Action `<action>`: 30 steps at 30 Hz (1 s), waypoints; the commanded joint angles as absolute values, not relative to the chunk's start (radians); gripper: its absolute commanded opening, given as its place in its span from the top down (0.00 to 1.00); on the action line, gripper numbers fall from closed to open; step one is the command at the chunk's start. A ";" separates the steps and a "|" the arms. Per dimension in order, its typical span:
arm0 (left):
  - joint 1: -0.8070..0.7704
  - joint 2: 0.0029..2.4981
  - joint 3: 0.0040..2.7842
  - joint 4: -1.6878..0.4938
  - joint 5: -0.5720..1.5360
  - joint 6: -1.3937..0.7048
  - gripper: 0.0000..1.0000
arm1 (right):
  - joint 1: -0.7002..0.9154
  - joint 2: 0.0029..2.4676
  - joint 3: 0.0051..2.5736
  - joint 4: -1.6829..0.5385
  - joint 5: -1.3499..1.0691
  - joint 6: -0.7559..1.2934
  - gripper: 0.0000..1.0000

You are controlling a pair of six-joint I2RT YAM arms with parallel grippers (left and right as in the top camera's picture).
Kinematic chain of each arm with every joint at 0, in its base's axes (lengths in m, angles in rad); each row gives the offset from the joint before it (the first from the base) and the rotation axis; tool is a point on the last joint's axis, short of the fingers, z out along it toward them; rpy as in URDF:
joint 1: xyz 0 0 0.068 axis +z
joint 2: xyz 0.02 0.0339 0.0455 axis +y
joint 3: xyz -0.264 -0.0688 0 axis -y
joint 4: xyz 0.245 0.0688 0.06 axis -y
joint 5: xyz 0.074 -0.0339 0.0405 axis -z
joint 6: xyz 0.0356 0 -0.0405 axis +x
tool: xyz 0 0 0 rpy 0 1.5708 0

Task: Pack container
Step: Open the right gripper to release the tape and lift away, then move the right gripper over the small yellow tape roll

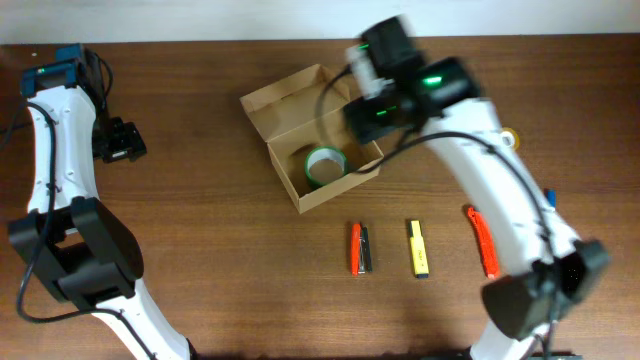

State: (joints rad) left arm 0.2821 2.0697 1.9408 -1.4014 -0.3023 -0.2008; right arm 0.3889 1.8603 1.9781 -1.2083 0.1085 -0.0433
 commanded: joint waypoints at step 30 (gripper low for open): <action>0.284 2.064 1.931 -1.398 -0.298 -0.185 0.00 | -0.355 1.893 1.441 -0.758 0.017 0.057 0.06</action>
State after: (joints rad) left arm 0.2821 2.0697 1.9408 -1.4010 -0.3019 -0.2008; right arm -0.3485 1.8408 1.4147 -0.7719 0.0364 0.0521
